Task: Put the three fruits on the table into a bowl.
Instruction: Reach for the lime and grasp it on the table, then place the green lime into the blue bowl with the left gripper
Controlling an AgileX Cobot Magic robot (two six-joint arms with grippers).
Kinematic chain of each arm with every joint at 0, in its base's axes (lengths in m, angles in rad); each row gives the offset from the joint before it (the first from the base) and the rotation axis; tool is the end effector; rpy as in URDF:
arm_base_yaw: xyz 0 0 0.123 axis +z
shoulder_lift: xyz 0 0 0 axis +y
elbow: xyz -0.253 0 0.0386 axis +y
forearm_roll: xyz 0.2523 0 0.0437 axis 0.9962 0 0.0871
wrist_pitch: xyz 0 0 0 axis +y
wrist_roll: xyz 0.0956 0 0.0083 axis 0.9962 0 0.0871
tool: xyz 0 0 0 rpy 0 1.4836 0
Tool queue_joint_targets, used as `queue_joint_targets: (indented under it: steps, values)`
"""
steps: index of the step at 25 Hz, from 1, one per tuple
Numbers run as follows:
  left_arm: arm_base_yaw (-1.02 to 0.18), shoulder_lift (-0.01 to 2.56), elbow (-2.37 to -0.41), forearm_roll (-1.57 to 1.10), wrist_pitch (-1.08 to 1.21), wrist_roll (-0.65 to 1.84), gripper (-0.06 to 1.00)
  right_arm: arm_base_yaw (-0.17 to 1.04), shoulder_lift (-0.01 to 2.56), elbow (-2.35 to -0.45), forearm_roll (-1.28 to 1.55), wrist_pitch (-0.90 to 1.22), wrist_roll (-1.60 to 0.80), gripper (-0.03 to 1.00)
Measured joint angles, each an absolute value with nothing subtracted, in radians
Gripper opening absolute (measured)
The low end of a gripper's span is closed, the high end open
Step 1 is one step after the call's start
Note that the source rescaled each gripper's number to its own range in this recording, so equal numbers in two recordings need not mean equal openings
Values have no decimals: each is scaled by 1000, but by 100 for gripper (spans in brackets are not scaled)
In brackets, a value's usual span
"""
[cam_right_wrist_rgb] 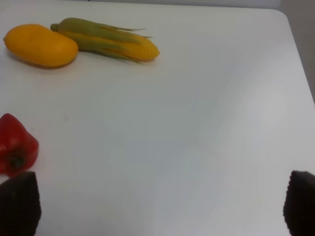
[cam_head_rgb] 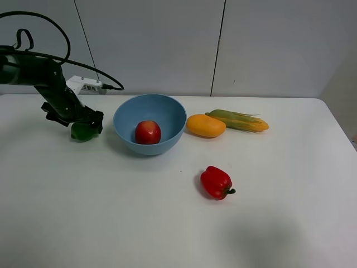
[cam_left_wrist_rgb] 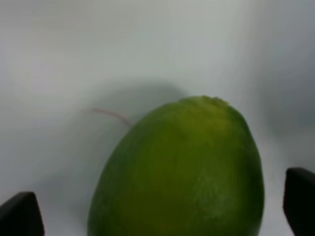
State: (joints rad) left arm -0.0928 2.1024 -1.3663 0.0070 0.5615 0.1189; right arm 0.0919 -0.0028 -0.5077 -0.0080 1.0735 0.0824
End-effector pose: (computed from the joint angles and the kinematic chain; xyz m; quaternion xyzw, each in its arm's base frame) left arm 0.4099 -0.0378 0.0947 0.1065 0.9780 0.0047 0.1792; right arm 0.0309 0.0022 0.2783 -0.0039 0.8538 0.0413 0.5189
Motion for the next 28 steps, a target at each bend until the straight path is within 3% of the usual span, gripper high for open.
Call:
queue_joint_targets:
  steps: [4,5,6,7,8,15,22,28]
  values:
    - [-93,2126,-1366,-21,549,119,94,92,-3,-508,-8,1073,82,100]
    - [-93,2129,-1366,-30,546,117,77,92,-3,-508,-8,1073,82,100]
    - [-93,2131,-1366,-38,546,111,52,92,-3,-508,-8,1073,82,100]
    - [-93,2135,-1366,-43,548,98,5,92,-3,-508,-8,1073,82,100]
    - [-93,2135,-1366,-46,549,78,0,92,-3,-508,-8,1073,82,100]
    - [-92,2092,-1366,73,609,-8,3,92,-3,-508,-8,1073,82,100]
    - [-96,1868,-1366,103,522,-128,3,92,-3,-508,-8,1073,82,100]
    - [-215,1809,-1366,0,518,-121,3,92,-3,-508,-8,1073,82,100]
